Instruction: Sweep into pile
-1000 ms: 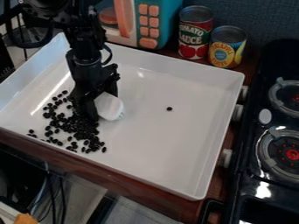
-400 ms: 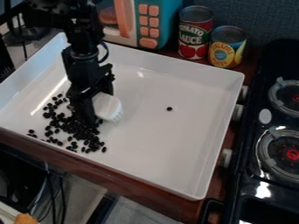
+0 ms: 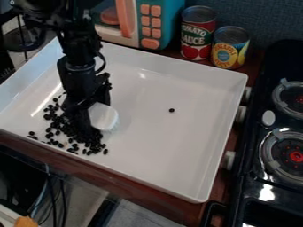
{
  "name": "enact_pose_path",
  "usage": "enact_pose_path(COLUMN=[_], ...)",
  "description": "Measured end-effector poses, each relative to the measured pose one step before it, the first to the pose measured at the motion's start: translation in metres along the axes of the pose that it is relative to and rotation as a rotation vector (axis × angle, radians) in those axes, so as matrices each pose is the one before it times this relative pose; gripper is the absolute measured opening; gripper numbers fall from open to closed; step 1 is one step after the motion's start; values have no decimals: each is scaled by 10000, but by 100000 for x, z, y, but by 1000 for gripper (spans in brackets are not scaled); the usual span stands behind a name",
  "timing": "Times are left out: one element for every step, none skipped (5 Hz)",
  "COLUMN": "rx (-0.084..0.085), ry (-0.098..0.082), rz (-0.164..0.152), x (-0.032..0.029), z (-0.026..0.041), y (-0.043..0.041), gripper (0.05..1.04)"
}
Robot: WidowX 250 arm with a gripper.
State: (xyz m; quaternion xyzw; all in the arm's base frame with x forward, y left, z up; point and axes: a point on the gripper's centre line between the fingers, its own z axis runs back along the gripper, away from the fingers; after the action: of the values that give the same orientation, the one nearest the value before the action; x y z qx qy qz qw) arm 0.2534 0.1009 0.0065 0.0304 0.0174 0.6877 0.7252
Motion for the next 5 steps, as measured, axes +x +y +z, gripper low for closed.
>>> enact_pose_path(rx=[-17,-115,-254,-616,-226], ry=[-131,-38,-231,-316,-100], rz=[-124,-421,-768,-245,229], x=[-211,-696,-607,62,121], z=[-168,218,698,2166,982], y=[717,-310,-2341,-3616,-2296], gripper=[729,729,729,729,729])
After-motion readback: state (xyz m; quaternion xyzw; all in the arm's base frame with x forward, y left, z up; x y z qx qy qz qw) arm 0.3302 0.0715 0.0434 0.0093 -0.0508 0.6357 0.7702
